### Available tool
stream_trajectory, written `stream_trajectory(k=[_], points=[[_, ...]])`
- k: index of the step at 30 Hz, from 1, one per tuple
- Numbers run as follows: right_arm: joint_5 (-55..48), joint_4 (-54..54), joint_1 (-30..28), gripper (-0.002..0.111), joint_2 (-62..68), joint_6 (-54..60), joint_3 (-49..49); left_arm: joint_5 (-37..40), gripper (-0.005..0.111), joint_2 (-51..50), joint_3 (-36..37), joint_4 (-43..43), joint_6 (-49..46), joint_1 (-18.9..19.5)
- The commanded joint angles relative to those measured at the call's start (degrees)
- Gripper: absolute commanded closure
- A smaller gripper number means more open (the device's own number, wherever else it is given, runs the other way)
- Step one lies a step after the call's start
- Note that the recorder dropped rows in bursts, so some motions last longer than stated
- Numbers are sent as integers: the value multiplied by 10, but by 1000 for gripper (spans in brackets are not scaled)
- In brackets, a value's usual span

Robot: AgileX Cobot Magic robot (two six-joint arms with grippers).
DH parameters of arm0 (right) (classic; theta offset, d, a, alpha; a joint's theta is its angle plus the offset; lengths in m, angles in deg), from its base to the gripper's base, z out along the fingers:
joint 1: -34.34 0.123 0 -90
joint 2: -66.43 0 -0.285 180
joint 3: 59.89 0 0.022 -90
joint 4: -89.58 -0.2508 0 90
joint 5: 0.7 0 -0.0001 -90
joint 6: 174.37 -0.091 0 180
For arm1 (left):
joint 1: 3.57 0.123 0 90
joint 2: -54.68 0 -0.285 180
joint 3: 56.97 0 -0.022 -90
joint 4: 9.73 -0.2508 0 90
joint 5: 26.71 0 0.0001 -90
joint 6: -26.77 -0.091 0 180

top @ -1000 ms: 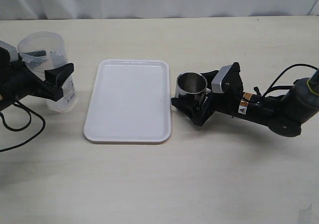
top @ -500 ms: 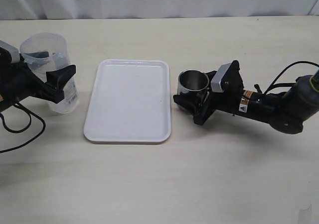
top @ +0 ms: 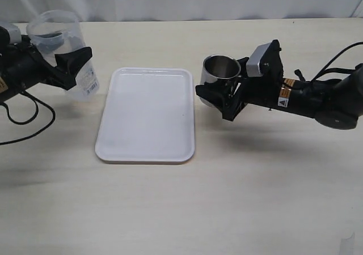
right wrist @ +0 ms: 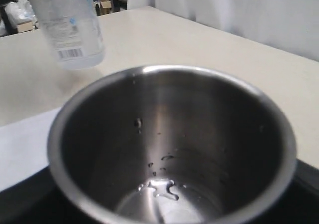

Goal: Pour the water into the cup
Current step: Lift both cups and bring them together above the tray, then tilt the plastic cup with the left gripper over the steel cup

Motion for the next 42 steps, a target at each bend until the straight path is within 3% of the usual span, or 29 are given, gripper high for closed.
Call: stream_trajectory(k=[1,9,20,32,42], points=[[-12,71,30,104,-6,-67,45,-4,107,1,-46,-29,39,-4],[-18,91,87,104,16,-90,108,50,107,1,-102,-82,91,-11],[-12,145,108,104,72,-177,182,86,107,1,-152,-118,76,-77],[35,176,108,104,89,-179,219,102,107,1,-158,-121,-30,-123],[28,205,127,104,90,-134,228,125,107,1,-158,-120,-94,-131]])
